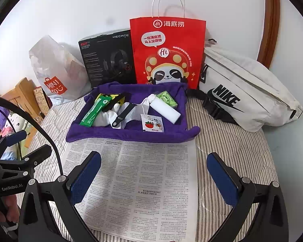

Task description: Organize soft objects

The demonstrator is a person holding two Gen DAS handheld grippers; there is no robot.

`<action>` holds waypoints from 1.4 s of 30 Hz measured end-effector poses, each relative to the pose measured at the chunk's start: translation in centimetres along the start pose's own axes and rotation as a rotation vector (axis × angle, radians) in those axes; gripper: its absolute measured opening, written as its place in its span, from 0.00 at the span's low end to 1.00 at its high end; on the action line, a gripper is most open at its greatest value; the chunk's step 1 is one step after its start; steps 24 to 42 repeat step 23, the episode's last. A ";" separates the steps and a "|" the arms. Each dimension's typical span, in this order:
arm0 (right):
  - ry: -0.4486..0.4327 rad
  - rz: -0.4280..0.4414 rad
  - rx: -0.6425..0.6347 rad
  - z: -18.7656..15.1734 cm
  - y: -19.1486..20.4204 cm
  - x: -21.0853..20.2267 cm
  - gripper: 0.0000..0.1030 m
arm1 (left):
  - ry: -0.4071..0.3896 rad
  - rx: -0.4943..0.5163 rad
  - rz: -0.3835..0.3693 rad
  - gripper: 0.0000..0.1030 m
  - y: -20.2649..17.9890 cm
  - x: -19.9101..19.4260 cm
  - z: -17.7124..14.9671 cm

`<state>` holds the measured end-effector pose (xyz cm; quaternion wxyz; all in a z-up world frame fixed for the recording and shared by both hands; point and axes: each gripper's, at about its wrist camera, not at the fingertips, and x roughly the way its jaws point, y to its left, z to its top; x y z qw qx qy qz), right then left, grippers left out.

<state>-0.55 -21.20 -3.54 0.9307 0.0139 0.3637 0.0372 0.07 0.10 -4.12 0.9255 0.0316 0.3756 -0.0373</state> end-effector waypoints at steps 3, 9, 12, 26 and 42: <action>0.000 0.002 0.003 0.0 0.1 0.0 1.00 | 0.000 0.000 -0.001 0.99 0.0 0.0 0.0; 0.000 0.002 0.003 0.0 0.1 -0.1 1.00 | 0.005 0.006 0.009 0.99 -0.1 0.0 0.0; -0.001 0.001 0.003 0.0 0.1 -0.1 1.00 | 0.006 0.005 0.009 0.99 -0.1 0.0 0.0; 0.000 0.002 0.000 -0.1 0.1 -0.1 1.00 | -0.014 0.000 0.006 1.00 -0.1 0.0 0.1; 0.000 0.002 0.000 -0.1 0.1 -0.1 1.00 | -0.014 0.000 0.006 1.00 -0.1 0.0 0.1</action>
